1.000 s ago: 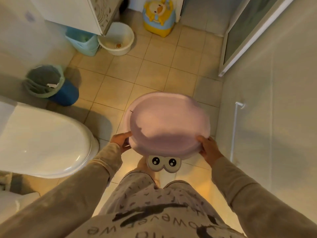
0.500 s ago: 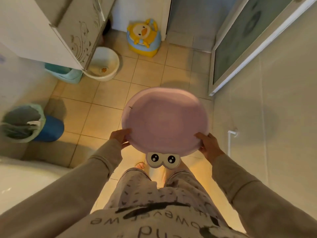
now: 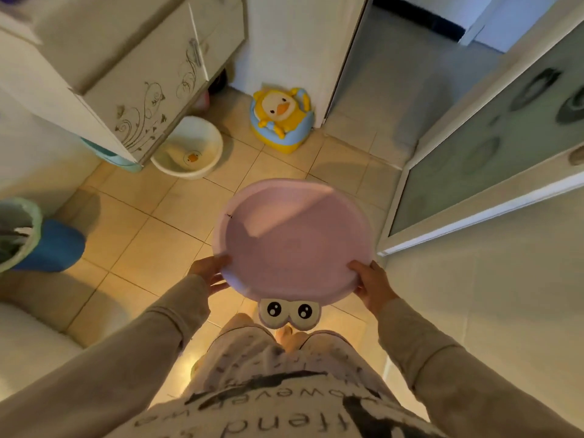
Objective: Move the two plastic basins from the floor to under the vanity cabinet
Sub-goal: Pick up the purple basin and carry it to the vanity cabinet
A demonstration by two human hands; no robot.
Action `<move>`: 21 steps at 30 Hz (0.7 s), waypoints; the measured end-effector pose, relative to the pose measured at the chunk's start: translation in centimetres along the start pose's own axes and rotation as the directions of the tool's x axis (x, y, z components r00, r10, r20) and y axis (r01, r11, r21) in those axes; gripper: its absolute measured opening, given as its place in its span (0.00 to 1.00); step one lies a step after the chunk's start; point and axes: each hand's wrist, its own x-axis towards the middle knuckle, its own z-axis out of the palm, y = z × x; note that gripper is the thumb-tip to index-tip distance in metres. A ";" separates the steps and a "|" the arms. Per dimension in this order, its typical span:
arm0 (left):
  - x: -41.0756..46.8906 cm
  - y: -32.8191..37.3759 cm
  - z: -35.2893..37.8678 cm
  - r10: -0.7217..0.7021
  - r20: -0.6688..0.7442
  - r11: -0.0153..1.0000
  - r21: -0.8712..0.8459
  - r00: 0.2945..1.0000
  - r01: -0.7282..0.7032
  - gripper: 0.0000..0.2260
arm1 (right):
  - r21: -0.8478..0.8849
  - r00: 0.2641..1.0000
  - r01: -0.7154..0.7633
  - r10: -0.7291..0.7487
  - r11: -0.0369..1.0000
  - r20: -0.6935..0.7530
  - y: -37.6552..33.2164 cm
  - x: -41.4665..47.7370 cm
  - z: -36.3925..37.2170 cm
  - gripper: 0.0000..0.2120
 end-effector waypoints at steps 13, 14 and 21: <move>5.0 9.0 6.8 -0.044 -0.101 0.976 -0.215 0.994 0.022 0.23 | -0.200 0.986 0.025 0.009 0.980 0.167 -14.0 13.1 5.6 0.15; 5.7 9.9 7.1 -0.054 -0.096 0.972 -0.234 0.994 0.030 0.22 | -0.211 0.984 0.031 0.006 0.977 0.176 -15.3 14.1 6.5 0.15; 9.3 17.9 9.1 -0.090 -0.131 0.938 -0.344 0.987 0.040 0.23 | -0.270 0.982 0.021 0.031 0.963 0.184 -23.0 19.6 13.2 0.17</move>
